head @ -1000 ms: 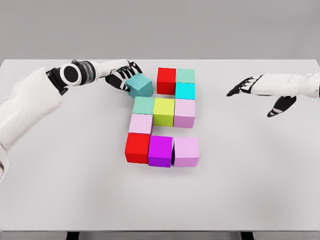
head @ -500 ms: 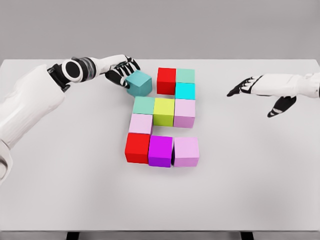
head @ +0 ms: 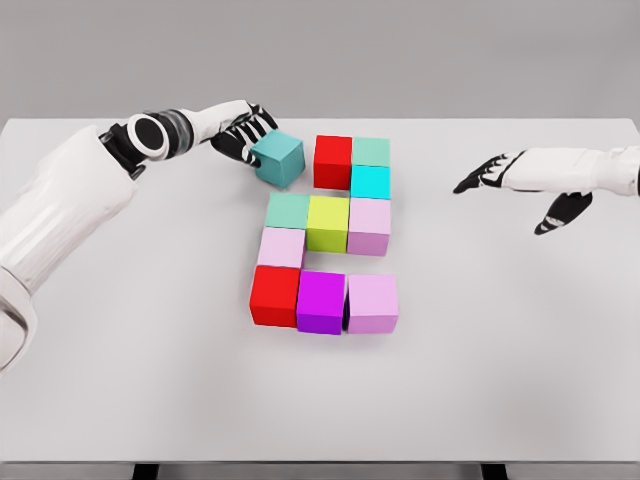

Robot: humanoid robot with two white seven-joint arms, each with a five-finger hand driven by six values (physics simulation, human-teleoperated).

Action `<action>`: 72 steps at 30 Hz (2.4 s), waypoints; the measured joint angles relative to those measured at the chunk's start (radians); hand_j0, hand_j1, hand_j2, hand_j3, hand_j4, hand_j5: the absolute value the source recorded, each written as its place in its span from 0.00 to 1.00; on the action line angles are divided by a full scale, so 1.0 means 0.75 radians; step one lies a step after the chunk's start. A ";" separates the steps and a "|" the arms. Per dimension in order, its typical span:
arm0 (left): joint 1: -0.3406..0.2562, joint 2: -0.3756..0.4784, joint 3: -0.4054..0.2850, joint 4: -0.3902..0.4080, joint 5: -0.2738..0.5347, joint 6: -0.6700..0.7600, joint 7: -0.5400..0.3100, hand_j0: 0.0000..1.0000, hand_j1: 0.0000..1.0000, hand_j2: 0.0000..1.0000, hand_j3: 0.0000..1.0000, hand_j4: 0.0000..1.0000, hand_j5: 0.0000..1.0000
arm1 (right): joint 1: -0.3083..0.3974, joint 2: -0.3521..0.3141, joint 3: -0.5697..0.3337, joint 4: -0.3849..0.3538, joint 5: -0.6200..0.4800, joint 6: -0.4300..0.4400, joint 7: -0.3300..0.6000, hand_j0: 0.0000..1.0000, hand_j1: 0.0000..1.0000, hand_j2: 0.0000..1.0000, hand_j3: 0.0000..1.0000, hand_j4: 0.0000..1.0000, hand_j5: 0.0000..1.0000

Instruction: Assemble the squares on the desktop into the number 2

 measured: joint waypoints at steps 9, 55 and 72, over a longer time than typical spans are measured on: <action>-0.010 -0.012 0.004 0.014 0.019 0.026 0.027 0.63 0.63 0.63 0.63 0.63 0.63 | 0.002 0.000 -0.002 0.008 0.000 0.000 0.000 1.00 1.00 1.00 1.00 1.00 1.00; -0.131 0.452 -0.300 -0.411 -0.034 -0.094 0.033 1.00 1.00 1.00 1.00 1.00 1.00 | -0.002 -0.007 -0.002 0.012 0.000 0.000 0.000 1.00 1.00 1.00 1.00 1.00 1.00; -0.135 0.462 -0.442 -0.572 -0.065 -0.097 -0.051 1.00 1.00 1.00 1.00 1.00 1.00 | -0.002 -0.006 -0.004 0.006 0.000 0.000 0.000 1.00 1.00 1.00 1.00 1.00 1.00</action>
